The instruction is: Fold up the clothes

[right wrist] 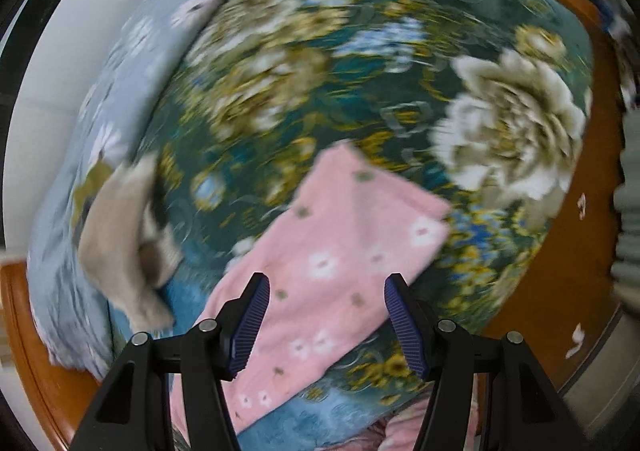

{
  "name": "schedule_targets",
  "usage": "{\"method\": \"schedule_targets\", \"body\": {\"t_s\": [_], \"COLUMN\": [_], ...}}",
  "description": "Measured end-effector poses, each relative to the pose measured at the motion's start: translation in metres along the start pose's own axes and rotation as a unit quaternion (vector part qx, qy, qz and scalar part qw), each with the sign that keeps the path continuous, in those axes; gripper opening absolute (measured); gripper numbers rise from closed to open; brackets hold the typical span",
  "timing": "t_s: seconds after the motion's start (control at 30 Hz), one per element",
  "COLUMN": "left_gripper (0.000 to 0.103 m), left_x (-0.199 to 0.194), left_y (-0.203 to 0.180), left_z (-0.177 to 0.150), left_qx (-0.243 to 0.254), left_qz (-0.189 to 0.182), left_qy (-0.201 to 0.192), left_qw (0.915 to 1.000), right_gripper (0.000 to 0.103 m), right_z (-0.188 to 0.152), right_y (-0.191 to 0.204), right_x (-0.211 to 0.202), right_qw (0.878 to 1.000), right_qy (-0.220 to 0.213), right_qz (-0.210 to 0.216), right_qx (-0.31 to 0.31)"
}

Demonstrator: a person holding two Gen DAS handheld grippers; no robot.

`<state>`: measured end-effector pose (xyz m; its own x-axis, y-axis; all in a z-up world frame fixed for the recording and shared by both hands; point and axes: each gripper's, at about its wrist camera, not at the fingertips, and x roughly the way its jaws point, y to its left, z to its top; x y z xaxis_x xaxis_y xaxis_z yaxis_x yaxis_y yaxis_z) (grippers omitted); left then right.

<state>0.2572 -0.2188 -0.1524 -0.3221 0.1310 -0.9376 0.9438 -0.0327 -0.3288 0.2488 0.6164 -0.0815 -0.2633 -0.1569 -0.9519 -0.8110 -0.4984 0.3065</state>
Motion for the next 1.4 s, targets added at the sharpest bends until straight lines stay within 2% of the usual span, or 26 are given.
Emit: {"method": "schedule_targets", "body": {"t_s": [0.07,0.13,0.23,0.33,0.5,0.6,0.63,0.67,0.73,0.8,0.9,1.0,1.07,1.13,1.2,1.3,1.33,1.4], "left_gripper": [0.044,0.044,0.045,0.045,0.045,0.045,0.045,0.045,0.045,0.045,0.045,0.045,0.045,0.045,0.045,0.046,0.046,0.046], "left_x": [0.000,0.006,0.014,0.019,0.027,0.023,0.022,0.019,0.013,0.013,0.010,0.014,0.017,0.018,0.018,0.021,0.021,0.020], "left_y": [-0.032,-0.065,-0.105,-0.111,-0.120,-0.117,-0.116,-0.113,-0.110,-0.109,-0.107,-0.107,-0.107,-0.105,-0.103,-0.098,-0.095,-0.091], "left_z": [-0.045,-0.090,-0.181,-0.233,-0.321,-0.333,-0.334,-0.334,-0.332,-0.332,-0.336,-0.346,-0.354,-0.361,-0.364,-0.368,-0.368,-0.368], "left_qx": [0.085,0.163,0.272,0.302,0.351,0.363,0.364,0.361,0.349,0.339,0.330,0.338,0.345,0.352,0.360,0.367,0.368,0.368], "left_qz": [0.013,0.027,0.043,0.051,0.065,0.087,0.093,0.095,0.097,0.093,0.086,0.088,0.087,0.087,0.087,0.102,0.106,0.115], "left_qy": [0.005,0.015,0.054,0.083,0.129,0.120,0.116,0.114,0.109,0.108,0.110,0.123,0.127,0.134,0.137,0.137,0.138,0.139], "left_qw": [0.9963,0.9862,0.9598,0.9482,0.9252,0.9199,0.9196,0.9208,0.9257,0.9298,0.9335,0.9288,0.9256,0.9224,0.9188,0.9141,0.9135,0.9122], "right_gripper": [0.064,0.064,0.064,0.064,0.064,0.063,0.058,0.051,0.022,0.007,0.006,0.006,0.005,0.005,0.005,0.005,0.005,0.005], "right_z": [0.014,0.024,0.035,0.038,0.034,0.031,0.029,0.028,0.025,0.023,0.023,0.030,0.038,0.044,0.046,0.042,0.041,0.041], "right_y": [-0.032,-0.056,-0.086,-0.114,-0.138,-0.141,-0.140,-0.139,-0.133,-0.127,-0.111,-0.090,-0.079,-0.069,-0.062,-0.081,-0.096,-0.114], "right_x": [0.010,0.026,0.059,0.096,0.147,0.165,0.166,0.167,0.162,0.154,0.136,0.121,0.102,0.072,0.052,0.088,0.110,0.129], "right_qw": [0.999,0.998,0.995,0.990,0.976,0.970,0.968,0.966,0.966,0.968,0.974,0.979,0.980,0.975,0.963,0.975,0.979,0.981], "right_qy": [0.008,0.029,0.072,0.111,0.155,0.167,0.170,0.173,0.179,0.171,0.160,0.168,0.144,0.097,0.062,0.093,0.116,0.123], "right_qz": [0.014,0.026,0.030,0.038,0.083,0.102,0.111,0.121,0.122,0.130,0.132,0.117,0.133,0.193,0.247,0.173,0.153,0.147], "right_qx": [0.033,0.053,0.059,0.079,0.127,0.144,0.147,0.150,0.139,0.129,0.089,0.024,-0.015,-0.051,-0.085,-0.099,-0.072,-0.034]}}
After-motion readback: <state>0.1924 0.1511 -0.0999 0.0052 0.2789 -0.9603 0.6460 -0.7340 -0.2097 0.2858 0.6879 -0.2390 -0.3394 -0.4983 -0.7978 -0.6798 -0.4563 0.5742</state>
